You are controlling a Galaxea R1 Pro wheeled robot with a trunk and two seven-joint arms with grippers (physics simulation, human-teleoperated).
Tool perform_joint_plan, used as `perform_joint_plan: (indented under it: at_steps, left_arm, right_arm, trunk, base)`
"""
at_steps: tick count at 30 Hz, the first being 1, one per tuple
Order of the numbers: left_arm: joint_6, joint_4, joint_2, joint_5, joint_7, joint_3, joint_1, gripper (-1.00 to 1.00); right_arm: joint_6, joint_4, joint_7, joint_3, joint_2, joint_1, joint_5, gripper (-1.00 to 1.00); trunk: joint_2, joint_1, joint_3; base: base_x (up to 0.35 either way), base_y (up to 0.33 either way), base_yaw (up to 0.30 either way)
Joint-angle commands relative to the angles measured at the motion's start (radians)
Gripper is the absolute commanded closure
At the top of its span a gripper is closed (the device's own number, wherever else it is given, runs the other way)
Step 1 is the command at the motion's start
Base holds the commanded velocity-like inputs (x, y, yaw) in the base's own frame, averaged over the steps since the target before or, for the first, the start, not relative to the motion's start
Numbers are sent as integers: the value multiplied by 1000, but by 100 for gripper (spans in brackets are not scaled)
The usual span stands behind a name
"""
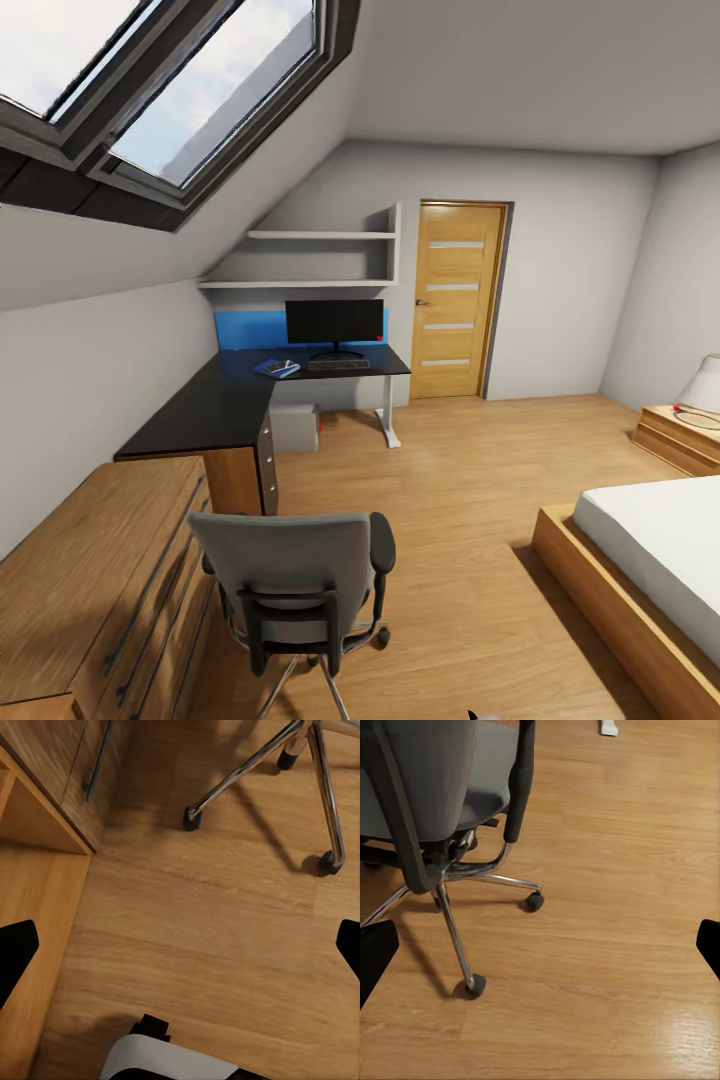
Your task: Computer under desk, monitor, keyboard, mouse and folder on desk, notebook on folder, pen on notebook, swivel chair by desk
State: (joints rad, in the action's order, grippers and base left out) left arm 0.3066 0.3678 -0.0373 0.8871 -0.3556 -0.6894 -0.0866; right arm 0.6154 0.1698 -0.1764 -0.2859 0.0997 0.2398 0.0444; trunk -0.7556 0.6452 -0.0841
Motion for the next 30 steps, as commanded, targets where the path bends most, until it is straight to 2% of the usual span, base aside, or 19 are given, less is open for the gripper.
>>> perform_joint_plan:
  at_steps: [1, 11, 17, 30]
  left_arm:
    - [3, 2, -1, 7, -6, -9, -1, -100]
    - [4, 3, -1, 7, -6, -7, -1, -100]
    - [6, 41, -1, 7, -8, -3, -1, -100]
    - [-1, 58, -1, 18, -18, 0, -1, -100]
  right_arm:
    - [1, -1, -9, -4, 0, 1, 5, -100]
    - [3, -1, -9, -5, 1, 1, 5, -100]
    - [5, 0, -9, -5, 5, 1, 1, -100]
    - [4, 0, -9, -4, 5, 1, 1, -100]
  trunk:
    - [-1, 0, -2]
    - [-1, 0, -2]
    - [-1, 0, -2]
    - [-92, 50, -42]
  base:
    - [0, 46, 0]
    - [0, 10, 0]
    - [0, 0, 0]
    - [0, 0, 0]
